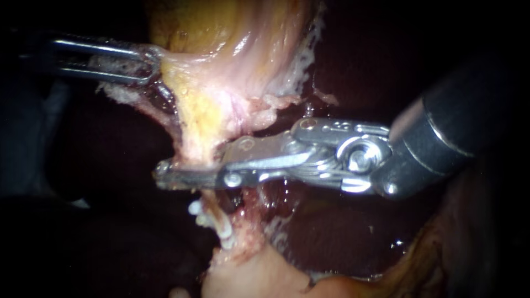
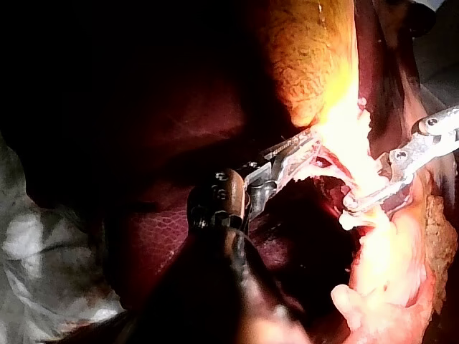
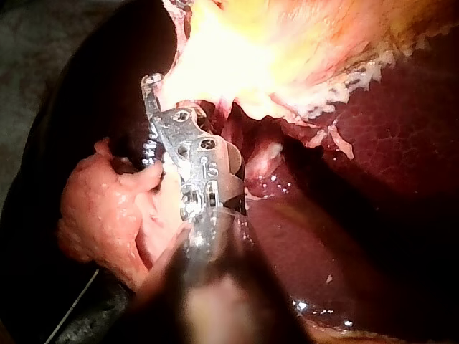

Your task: Going back third clip left tube

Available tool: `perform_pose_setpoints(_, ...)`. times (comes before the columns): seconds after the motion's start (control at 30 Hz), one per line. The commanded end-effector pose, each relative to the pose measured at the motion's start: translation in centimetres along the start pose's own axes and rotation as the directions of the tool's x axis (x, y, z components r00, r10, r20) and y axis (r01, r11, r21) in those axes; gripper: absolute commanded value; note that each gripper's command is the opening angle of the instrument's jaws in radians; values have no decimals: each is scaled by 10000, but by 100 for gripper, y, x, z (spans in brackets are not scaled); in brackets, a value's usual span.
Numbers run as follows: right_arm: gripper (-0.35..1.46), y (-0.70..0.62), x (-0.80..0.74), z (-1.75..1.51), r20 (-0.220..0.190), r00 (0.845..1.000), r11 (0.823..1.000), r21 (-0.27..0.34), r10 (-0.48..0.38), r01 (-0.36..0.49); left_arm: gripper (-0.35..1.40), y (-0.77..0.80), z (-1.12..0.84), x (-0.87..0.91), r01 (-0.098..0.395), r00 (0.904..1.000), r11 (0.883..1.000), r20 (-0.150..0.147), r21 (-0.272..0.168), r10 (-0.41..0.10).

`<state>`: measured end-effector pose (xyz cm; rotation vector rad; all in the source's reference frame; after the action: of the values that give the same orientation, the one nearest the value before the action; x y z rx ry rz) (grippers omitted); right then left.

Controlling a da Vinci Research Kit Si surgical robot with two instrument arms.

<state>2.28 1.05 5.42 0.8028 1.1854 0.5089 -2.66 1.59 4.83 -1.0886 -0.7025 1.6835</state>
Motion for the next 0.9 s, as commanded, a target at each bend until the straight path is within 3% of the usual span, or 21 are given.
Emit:
perform_pose_setpoints(0.03, -35, 0, 0, 0, 16, 10000, 10000, 72, 12, -12, -35, 0, 0, 0, 1, 10000, 10000, -3, -1, -1)
perform_pose_setpoints(0.07, -27, 0, 0, 1, 46, 10000, 9998, 186, 12, -13, -35, 0, 0, 0, 1, 10000, 10000, -3, 0, -1)
perform_pose_setpoints(0.17, 31, 3, 0, 5, -480, 9988, 9987, 499, 125, -101, -35, 0, 0, 0, 2, 10000, 10000, -3, 0, -2)
perform_pose_setpoints(0.23, 45, 6, -2, 10, -526, 9973, 9974, 520, 520, -493, -35, 1, 0, 0, 2, 10000, 10000, -4, 1, -2)
perform_pose_setpoints(0.43, 48, 21, -16, 15, -555, 9972, 9977, 493, 501, -474, -35, 2, 0, -1, 3, 10000, 10000, -7, 6, -3)
perform_pose_setpoints(0.5, 48, 28, -20, 15, -674, 9968, 9990, 195, 426, -414, -35, 3, 0, -1, 3, 10000, 10000, -9, 9, -3)
perform_pose_setpoints(0.63, 49, 43, -23, 10, -718, 9961, 9980, -414, -507, 478, -35, 3, 0, -1, 3, 10000, 10000, -9, 10, -3)
perform_pose_setpoints(0.77, 50, 49, -30, -3, -331, 9935, 9923, -628, -1089, 1067, -35, 3, 0, -1, 2, 10000, 10000, -9, 9, -2)
perform_pose_setpoints(0.9, 50, 48, -41, -20, 16, 9834, 9808, -724, -1814, 1811, -35, 2, -1, -1, 0, 10000, 10000, -5, 3, 0)
